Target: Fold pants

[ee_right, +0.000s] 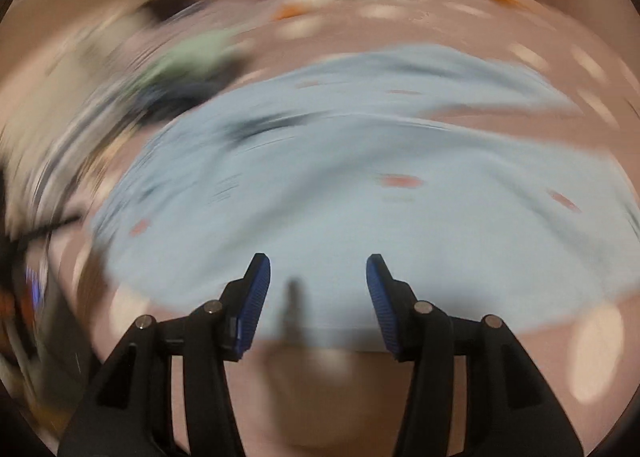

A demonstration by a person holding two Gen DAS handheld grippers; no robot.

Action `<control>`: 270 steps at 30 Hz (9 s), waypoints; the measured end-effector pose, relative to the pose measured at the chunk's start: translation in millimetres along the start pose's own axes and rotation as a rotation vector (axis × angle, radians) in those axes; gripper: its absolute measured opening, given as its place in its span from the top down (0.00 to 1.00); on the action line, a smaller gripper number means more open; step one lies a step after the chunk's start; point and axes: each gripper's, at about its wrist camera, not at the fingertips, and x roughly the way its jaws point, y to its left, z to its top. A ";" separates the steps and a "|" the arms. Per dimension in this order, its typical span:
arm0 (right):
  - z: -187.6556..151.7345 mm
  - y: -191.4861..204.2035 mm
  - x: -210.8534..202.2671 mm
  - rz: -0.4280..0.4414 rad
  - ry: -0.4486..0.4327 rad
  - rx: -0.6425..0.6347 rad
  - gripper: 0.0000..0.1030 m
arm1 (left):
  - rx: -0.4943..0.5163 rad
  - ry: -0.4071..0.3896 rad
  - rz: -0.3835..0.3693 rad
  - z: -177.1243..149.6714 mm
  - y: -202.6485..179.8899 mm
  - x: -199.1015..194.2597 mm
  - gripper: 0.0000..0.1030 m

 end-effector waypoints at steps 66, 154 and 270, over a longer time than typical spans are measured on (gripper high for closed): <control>59.1 -34.4 66.0 -0.276 0.069 -0.216 0.44 | 0.057 0.046 0.007 42.0 10.6 62.8 0.23; 123.3 132.3 63.0 0.170 0.026 -0.798 0.97 | 0.137 -0.092 -0.214 103.3 23.7 65.7 0.72; -39.7 -227.5 -91.4 0.125 -0.396 0.918 0.36 | 0.753 0.207 -0.463 -66.7 -245.3 59.4 0.72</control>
